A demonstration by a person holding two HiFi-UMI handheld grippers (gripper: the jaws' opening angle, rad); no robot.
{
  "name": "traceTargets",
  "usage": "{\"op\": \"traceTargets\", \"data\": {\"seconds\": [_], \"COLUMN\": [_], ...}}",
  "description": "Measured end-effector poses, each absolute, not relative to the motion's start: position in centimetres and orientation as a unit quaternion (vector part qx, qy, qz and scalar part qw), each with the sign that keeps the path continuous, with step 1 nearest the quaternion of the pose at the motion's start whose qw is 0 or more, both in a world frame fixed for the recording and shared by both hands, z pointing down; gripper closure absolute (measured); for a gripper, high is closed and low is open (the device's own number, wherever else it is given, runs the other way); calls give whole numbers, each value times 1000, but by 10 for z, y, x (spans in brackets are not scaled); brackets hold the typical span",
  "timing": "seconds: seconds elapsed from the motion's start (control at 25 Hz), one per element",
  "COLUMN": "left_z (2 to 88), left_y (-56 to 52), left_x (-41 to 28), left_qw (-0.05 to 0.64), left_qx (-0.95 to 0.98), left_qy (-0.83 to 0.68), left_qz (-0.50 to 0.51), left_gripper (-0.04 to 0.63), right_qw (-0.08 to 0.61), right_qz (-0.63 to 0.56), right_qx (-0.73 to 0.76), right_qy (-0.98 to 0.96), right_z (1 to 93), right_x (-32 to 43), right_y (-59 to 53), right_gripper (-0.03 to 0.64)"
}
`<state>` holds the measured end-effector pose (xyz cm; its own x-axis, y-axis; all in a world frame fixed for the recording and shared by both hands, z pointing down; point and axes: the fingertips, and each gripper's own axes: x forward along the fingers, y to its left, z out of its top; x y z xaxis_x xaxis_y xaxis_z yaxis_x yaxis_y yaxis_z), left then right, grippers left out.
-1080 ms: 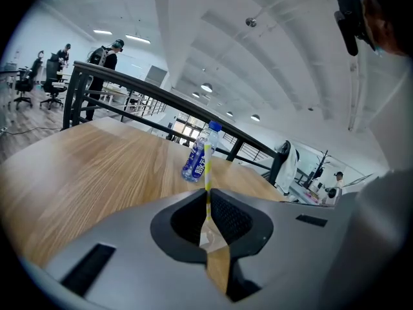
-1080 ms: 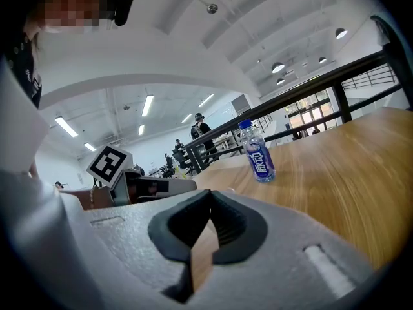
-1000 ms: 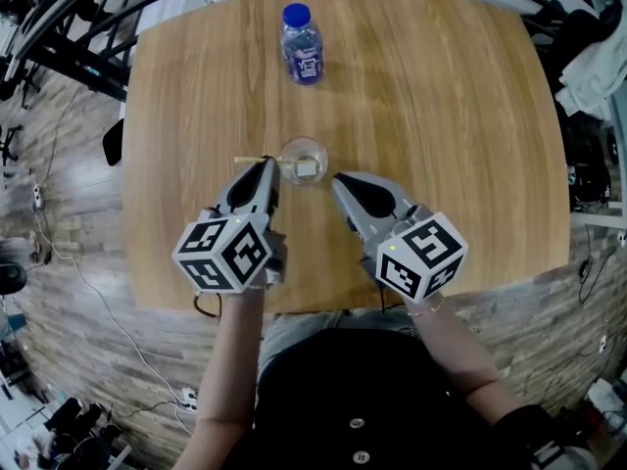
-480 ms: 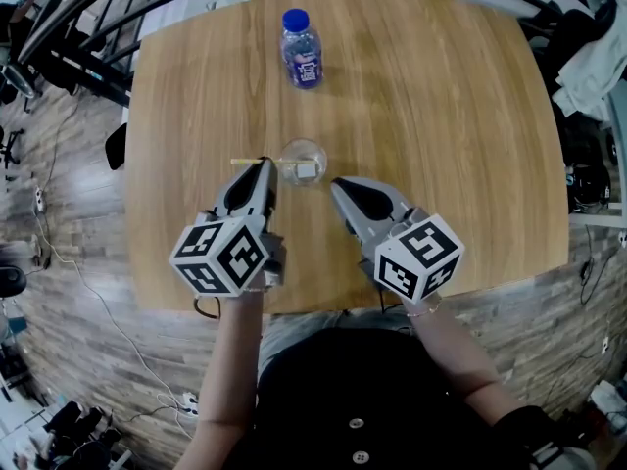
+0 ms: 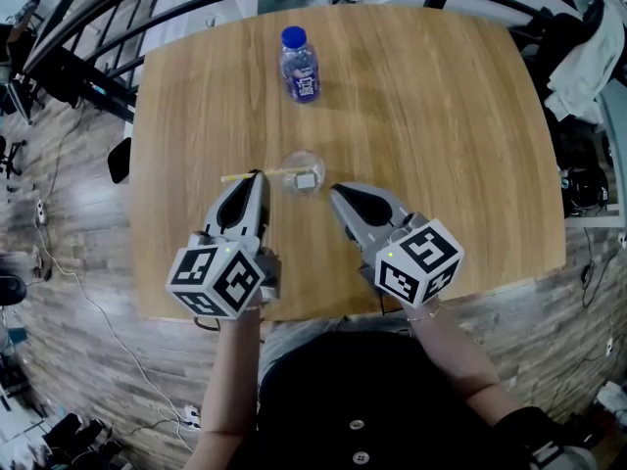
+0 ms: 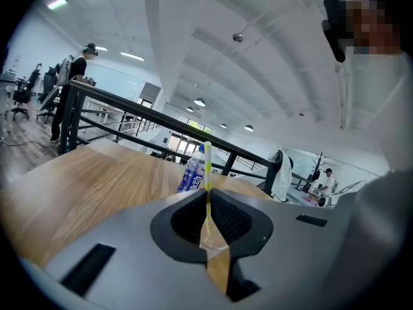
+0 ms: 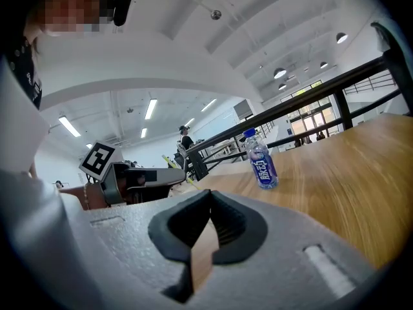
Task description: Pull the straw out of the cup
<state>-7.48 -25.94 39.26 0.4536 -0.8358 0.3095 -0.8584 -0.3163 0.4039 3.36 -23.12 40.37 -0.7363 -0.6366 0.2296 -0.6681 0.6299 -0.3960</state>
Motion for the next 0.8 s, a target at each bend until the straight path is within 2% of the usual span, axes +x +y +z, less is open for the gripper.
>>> {"op": "traceTargets", "data": {"seconds": [0.8], "left_z": [334], "left_y": [-231], "left_x": [-88], "left_qw": [209], "left_qx": [826], "left_qy": [-511], "left_qz": [-113], "left_gripper": [561], "right_qw": [13], "right_qz": [201], "right_qx": [358], "right_qy": [-912], "right_z": [367], "right_x": [39], "right_y": [-222], "right_gripper": [618]}}
